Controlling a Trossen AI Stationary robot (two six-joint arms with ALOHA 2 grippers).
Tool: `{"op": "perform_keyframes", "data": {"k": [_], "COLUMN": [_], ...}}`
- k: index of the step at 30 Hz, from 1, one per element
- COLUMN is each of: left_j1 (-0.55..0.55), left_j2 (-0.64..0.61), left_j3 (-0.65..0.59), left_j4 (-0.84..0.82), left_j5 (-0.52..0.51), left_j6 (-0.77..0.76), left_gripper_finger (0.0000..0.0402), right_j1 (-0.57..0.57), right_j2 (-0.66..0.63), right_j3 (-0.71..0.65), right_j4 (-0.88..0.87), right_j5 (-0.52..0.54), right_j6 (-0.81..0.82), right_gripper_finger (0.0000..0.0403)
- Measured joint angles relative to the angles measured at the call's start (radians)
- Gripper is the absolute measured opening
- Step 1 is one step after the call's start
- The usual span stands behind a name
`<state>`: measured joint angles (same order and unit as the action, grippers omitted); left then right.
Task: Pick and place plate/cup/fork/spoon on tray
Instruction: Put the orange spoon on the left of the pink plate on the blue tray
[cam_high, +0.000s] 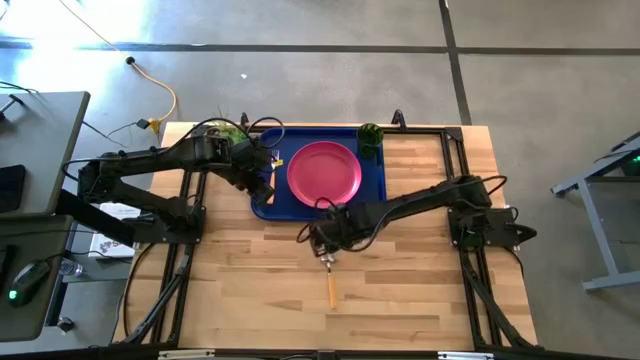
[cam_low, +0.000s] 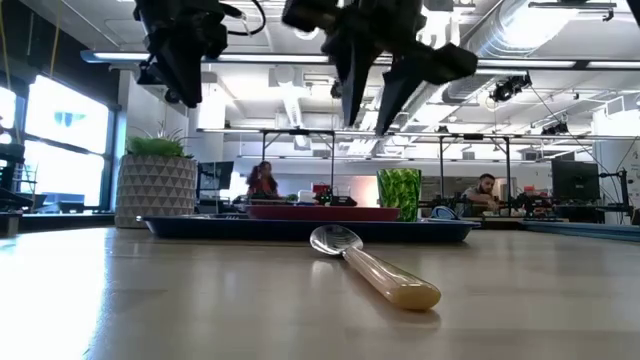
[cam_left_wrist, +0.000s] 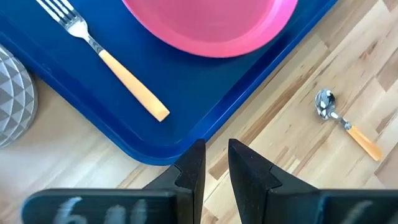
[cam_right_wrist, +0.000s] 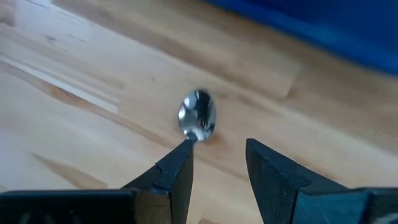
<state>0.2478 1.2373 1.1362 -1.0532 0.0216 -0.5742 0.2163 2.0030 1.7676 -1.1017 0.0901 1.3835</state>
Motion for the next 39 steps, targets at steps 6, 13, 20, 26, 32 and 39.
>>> {"op": "perform_keyframes", "data": {"k": [6, 13, 20, 26, 32, 39], "left_j1": [0.0, 0.0, -0.062, -0.171, -0.275, -0.357], "left_j2": [0.0, 0.0, 0.0, 0.0, 0.009, 0.025], "left_j3": [0.0, 0.0, 0.0, 0.0, 0.001, 0.001], "left_j4": [0.001, 0.002, 0.033, 0.201, 0.389, 0.612], "left_j5": [-0.011, -0.085, -0.052, -0.058, -0.114, -0.173], "left_j6": [-0.025, -0.27, -0.527, -0.636, -0.722, -0.751], "left_gripper_finger": [0.0058, 0.0078, 0.0091, 0.0084, 0.0077, 0.0067], "right_j1": [-0.027, -0.035, -0.045, -0.061, -0.072, -0.089], "right_j2": [-0.098, -0.231, -0.352, -0.416, -0.444, -0.453], "right_j3": [0.0, 0.0, 0.0, 0.0, 0.0, 0.0], "right_j4": [-0.074, -0.185, -0.243, -0.273, -0.314, -0.339], "right_j5": [0.088, 0.202, 0.303, 0.335, 0.342, 0.343], "right_j6": [-0.146, -0.274, -0.413, -0.539, -0.63, -0.738], "right_gripper_finger": [0.0138, 0.0138, 0.0138, 0.0138, 0.0138, 0.0138]}}
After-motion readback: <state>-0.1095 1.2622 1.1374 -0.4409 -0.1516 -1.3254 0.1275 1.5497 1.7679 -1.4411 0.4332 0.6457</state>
